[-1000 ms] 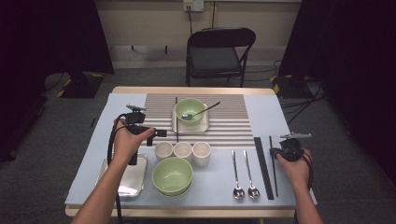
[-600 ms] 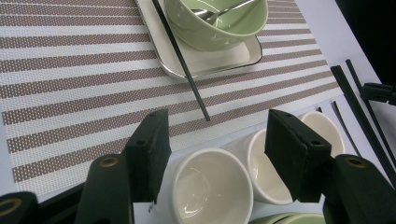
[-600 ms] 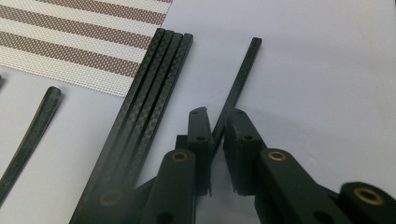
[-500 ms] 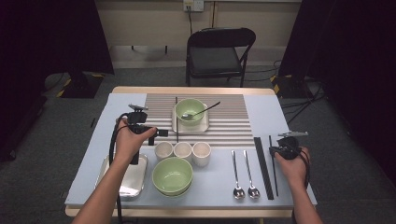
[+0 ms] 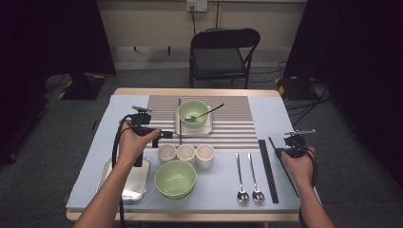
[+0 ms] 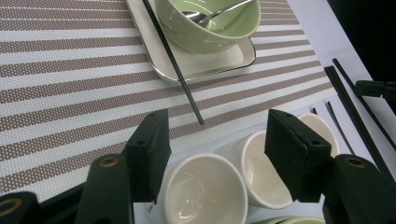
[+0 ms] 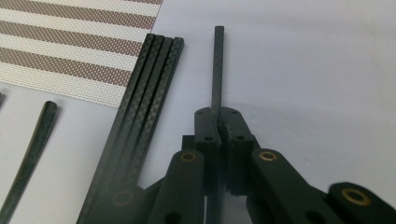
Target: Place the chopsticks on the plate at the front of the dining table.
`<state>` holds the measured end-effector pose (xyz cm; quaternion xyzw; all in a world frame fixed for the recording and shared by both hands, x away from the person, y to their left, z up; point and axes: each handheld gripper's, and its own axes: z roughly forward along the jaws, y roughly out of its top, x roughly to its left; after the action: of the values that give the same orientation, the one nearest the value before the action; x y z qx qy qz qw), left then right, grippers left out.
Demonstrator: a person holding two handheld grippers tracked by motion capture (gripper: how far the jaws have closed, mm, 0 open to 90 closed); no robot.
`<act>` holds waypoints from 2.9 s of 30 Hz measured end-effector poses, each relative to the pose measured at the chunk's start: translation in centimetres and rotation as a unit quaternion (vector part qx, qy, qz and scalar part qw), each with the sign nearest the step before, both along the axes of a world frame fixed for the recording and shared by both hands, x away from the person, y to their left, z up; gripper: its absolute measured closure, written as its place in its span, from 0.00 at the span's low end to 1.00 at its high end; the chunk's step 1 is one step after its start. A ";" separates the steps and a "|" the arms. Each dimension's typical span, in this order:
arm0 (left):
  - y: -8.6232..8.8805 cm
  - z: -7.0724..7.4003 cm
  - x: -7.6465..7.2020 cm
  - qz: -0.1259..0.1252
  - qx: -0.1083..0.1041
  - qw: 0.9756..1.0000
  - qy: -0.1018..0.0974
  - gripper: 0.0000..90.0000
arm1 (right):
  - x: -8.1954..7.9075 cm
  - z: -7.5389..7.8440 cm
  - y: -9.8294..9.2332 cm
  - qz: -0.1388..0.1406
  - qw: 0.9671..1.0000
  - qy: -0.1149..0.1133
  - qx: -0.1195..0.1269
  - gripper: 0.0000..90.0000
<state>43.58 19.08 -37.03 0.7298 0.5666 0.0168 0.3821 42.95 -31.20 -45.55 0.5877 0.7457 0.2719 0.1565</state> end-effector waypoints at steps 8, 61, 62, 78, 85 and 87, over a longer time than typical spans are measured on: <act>-0.1 -0.1 -0.1 -0.003 -0.002 1.000 0.002 0.45 | 0.0 0.5 0.0 0.006 1.000 -0.003 0.029 0.96; -2.2 1.2 -0.9 -0.037 -0.014 0.999 -0.013 0.44 | 1.1 7.6 2.6 0.036 0.994 -0.059 0.087 0.96; -2.4 1.1 -0.9 -0.035 -0.018 0.999 -0.012 0.44 | 1.2 7.7 2.8 0.038 0.994 -0.061 0.087 0.96; -3.7 1.3 -1.0 -0.052 -0.019 0.998 -0.011 0.44 | 1.5 8.5 4.2 0.046 0.993 -0.065 0.090 0.96; -4.5 1.5 -1.0 -0.061 -0.020 0.998 -0.011 0.43 | 1.6 8.8 4.7 0.050 0.993 -0.065 0.090 0.96; -4.6 1.5 -1.0 -0.064 -0.019 0.998 -0.012 0.43 | 1.6 8.8 4.7 0.050 0.993 -0.066 0.089 0.96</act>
<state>42.60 14.50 -35.56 0.7565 0.5147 -0.0098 0.4034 44.60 -26.48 -36.73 0.5421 0.7350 0.3831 0.1387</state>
